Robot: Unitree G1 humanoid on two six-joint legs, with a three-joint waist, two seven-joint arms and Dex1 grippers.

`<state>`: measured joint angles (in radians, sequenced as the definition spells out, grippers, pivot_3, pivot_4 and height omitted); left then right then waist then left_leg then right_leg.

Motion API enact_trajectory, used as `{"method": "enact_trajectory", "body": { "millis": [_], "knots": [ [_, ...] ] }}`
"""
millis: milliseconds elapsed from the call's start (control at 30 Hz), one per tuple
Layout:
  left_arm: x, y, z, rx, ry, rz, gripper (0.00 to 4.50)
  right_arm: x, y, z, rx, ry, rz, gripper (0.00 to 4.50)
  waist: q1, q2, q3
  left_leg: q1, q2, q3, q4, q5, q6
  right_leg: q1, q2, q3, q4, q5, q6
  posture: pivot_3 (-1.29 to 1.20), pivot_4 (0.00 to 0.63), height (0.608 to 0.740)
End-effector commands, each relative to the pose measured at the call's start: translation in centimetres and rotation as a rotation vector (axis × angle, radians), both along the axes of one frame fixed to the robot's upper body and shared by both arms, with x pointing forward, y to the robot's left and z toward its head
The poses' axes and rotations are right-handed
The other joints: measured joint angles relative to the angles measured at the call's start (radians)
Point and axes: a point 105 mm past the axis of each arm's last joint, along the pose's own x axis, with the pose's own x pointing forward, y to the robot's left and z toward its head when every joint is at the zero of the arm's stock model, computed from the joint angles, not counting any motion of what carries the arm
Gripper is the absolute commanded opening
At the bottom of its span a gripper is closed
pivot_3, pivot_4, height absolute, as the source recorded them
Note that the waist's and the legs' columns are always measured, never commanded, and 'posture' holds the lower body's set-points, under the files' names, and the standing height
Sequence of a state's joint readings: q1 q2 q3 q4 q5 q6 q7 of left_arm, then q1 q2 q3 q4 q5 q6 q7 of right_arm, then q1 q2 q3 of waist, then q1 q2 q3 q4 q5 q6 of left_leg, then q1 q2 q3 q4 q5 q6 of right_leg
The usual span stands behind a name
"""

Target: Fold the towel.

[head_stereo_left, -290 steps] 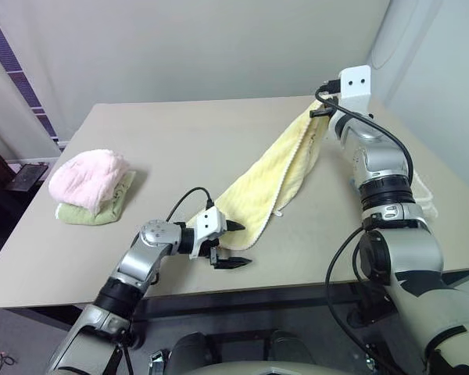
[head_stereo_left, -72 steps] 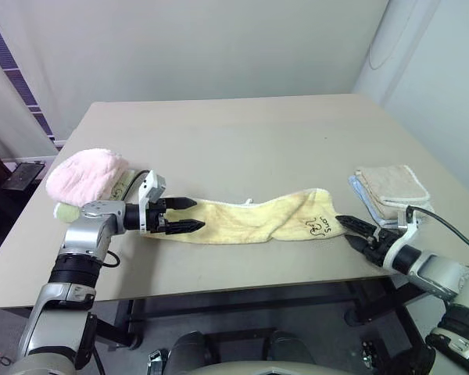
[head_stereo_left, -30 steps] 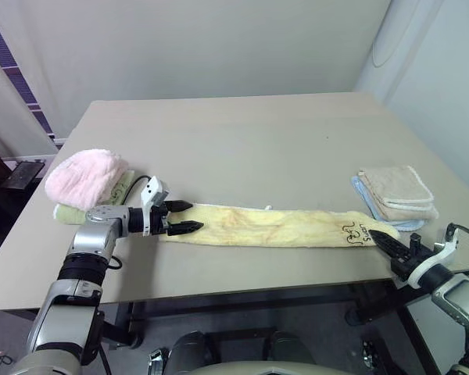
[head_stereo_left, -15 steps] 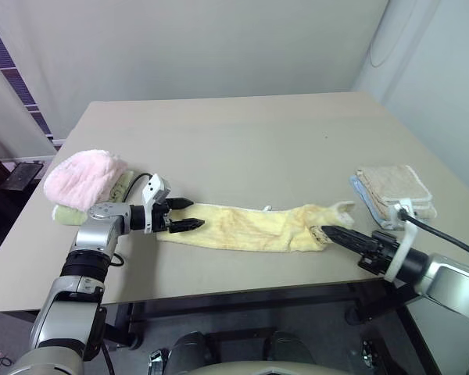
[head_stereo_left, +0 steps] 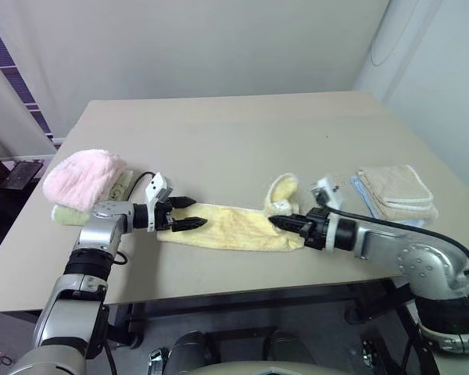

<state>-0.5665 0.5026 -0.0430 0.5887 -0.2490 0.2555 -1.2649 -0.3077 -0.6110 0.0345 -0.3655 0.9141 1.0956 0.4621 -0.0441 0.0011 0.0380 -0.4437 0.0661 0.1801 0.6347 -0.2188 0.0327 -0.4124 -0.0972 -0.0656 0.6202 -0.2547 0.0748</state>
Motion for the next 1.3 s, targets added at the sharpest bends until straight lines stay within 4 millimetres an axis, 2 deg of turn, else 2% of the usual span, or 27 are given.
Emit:
{"method": "enact_trajectory", "body": {
  "millis": [33, 200, 333, 467, 633, 733, 900, 1000, 1100, 1200, 1300],
  "knots": [
    [0.6, -0.3, 1.5, -0.007, -0.058, -0.012, 4.5, 0.3, 1.3, 0.0, -0.026, -0.04, 0.068, 0.01, 0.0, 0.0, 0.0, 0.0, 0.0, 0.0, 0.001, 0.0, 0.0, 0.0, 0.0, 0.0, 0.0, 0.0, 0.0, 0.0, 0.0, 0.74],
    [0.5, -0.4, 1.5, -0.009, -0.061, -0.011, 4.5, 0.2, 3.1, -0.3, -0.094, -0.124, 0.16, 0.01, 0.0, 0.0, 0.0, 0.0, 0.0, 0.0, 0.003, 0.0, 0.0, 0.0, 0.0, 0.0, 0.002, 0.0, 0.0, 0.0, 0.0, 0.74],
    [0.5, -0.5, 1.5, -0.008, -0.065, -0.01, 4.5, 0.6, 3.4, -1.4, -0.221, -0.206, 0.214, 0.01, 0.001, 0.0, 0.0, 0.0, 0.0, 0.0, 0.004, 0.0, 0.0, -0.001, 0.0, 0.0, 0.004, 0.0, 0.0, 0.0, 0.0, 0.74],
    [0.5, -0.6, 1.3, -0.008, -0.064, -0.011, 4.5, 0.5, 3.5, -3.2, -0.325, -0.208, 0.273, 0.01, 0.0, -0.001, 0.0, 0.0, 0.001, 0.0, 0.006, 0.0, 0.0, -0.001, -0.001, 0.0, 0.007, 0.0, 0.0, 0.0, 0.0, 0.74],
    [0.5, -0.7, 1.2, -0.009, -0.062, -0.009, 4.5, 0.7, 4.2, -3.7, -0.337, -0.209, 0.302, 0.01, 0.0, -0.001, 0.0, 0.0, 0.002, 0.0, 0.01, 0.0, 0.0, -0.002, -0.001, 0.0, 0.011, 0.0, 0.0, 0.0, 0.0, 0.74],
    [0.4, -0.7, 1.0, -0.006, -0.059, -0.006, 4.5, 0.9, 4.7, -2.9, -0.291, -0.225, 0.296, 0.71, 0.0, -0.001, 0.0, 0.0, 0.002, 0.0, 0.01, 0.0, 0.0, -0.002, -0.001, 0.0, 0.011, 0.0, 0.0, 0.0, 0.0, 0.74],
    [0.3, -0.6, 1.0, -0.005, -0.056, -0.004, 4.5, 0.3, 4.9, 0.4, -0.168, -0.32, 0.315, 2.48, 0.003, -0.001, 0.0, -0.002, 0.002, 0.001, 0.01, 0.0, 0.0, -0.003, -0.001, 0.0, 0.011, 0.0, 0.0, 0.0, 0.0, 0.74],
    [0.3, -0.6, 1.0, -0.003, -0.057, -0.005, 4.5, 0.0, 4.5, 2.0, -0.11, -0.365, 0.319, 2.48, 0.002, -0.001, 0.0, -0.003, 0.002, 0.001, 0.01, -0.001, 0.0, -0.004, -0.001, 0.0, 0.011, 0.0, 0.0, 0.0, 0.0, 0.74],
    [0.5, -0.6, 1.0, -0.002, -0.059, -0.003, 4.5, 0.4, 3.7, 3.3, -0.103, -0.429, 0.281, 2.48, 0.001, -0.001, 0.0, -0.003, 0.002, 0.001, 0.01, -0.001, 0.0, -0.004, -0.001, 0.0, 0.011, 0.0, 0.0, 0.0, 0.0, 0.74],
    [0.6, -0.7, 1.1, -0.003, -0.062, -0.005, 4.5, 1.0, 1.8, 2.6, -0.24, -0.479, 0.258, 2.48, 0.004, -0.001, 0.0, -0.003, 0.002, 0.001, 0.01, -0.001, 0.0, -0.004, -0.001, 0.0, 0.011, 0.0, 0.0, 0.0, 0.0, 0.74],
    [0.7, -0.8, 1.0, -0.003, -0.063, -0.005, 4.5, 1.0, 1.1, 2.3, -0.264, -0.491, 0.257, 2.48, 0.002, -0.002, 0.001, -0.003, 0.001, 0.002, 0.01, -0.001, 0.0, -0.005, -0.002, 0.0, 0.01, 0.0, 0.0, 0.0, 0.0, 0.74]
  ]
}}
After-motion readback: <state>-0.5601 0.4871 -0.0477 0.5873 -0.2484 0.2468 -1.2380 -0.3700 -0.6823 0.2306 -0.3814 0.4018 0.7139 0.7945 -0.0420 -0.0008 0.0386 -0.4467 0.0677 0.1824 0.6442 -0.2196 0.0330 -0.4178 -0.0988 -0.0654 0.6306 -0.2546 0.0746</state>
